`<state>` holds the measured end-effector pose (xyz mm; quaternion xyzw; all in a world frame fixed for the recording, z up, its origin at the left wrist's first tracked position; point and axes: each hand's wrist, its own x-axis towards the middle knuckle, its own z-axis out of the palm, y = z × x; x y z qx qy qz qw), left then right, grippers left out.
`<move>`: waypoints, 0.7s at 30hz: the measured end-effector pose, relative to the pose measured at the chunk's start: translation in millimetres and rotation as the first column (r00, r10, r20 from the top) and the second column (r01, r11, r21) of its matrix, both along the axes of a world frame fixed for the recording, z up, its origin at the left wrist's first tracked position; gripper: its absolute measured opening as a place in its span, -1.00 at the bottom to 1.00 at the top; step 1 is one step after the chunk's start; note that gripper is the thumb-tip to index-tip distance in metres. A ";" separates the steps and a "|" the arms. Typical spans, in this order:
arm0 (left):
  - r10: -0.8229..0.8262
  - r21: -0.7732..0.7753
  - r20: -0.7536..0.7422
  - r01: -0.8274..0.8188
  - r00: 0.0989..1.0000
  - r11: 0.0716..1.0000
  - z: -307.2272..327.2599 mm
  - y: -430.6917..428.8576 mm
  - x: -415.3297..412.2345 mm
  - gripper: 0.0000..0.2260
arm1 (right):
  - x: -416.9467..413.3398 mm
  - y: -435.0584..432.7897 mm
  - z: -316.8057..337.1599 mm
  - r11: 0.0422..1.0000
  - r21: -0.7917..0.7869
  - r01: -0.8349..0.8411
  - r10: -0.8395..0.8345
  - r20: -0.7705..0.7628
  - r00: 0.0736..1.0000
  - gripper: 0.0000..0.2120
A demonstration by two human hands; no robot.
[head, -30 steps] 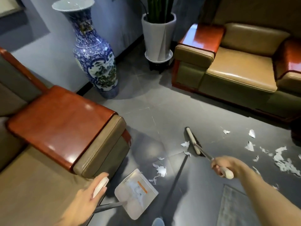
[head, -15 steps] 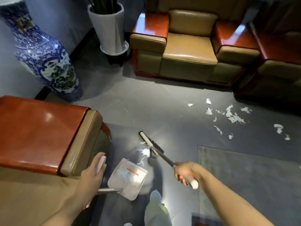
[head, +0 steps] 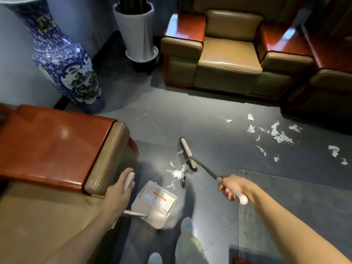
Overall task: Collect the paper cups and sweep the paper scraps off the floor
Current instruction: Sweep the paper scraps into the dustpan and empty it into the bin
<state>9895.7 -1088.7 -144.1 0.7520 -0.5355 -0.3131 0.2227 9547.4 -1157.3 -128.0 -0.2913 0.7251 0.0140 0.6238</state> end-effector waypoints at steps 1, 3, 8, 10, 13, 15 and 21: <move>0.001 0.006 0.006 -0.001 1.000 1.000 -1.2 -2.8 -0.2 -0.69 | 0.5 2.0 -10.0 0.999 0.032 0.039 -0.040 0.039 0.998 -0.77; 0.001 0.012 0.028 -0.001 1.000 1.000 -3.4 -5.8 1.1 -0.69 | 2.3 11.3 -28.3 0.993 0.094 0.069 -0.078 0.100 0.992 -0.62; 0.006 0.019 0.032 -0.007 0.999 1.000 -10.4 -4.4 9.5 -0.69 | 12.0 38.5 -50.8 0.994 0.103 -0.034 0.021 0.125 0.992 -0.44; 0.004 0.020 0.036 -0.005 0.999 1.000 -12.2 -4.6 9.9 -0.69 | 17.2 45.0 -53.7 0.994 0.066 -0.084 0.079 0.068 0.994 -0.48; 0.006 0.019 0.041 -0.006 0.999 1.000 -12.4 -6.4 7.8 -0.68 | 30.0 50.0 -53.6 0.993 0.019 -0.119 0.120 -0.034 0.992 -0.71; 0.007 0.024 0.042 -0.008 0.999 1.000 -12.0 -7.5 8.2 -0.68 | 39.0 48.6 -53.5 0.978 -0.033 -0.204 0.197 -0.152 0.969 -0.76; -0.022 0.029 0.057 0.020 0.998 0.999 -8.4 -11.6 8.1 -0.69 | 56.0 44.6 -48.5 0.882 0.008 -0.471 0.462 -0.205 0.863 -0.40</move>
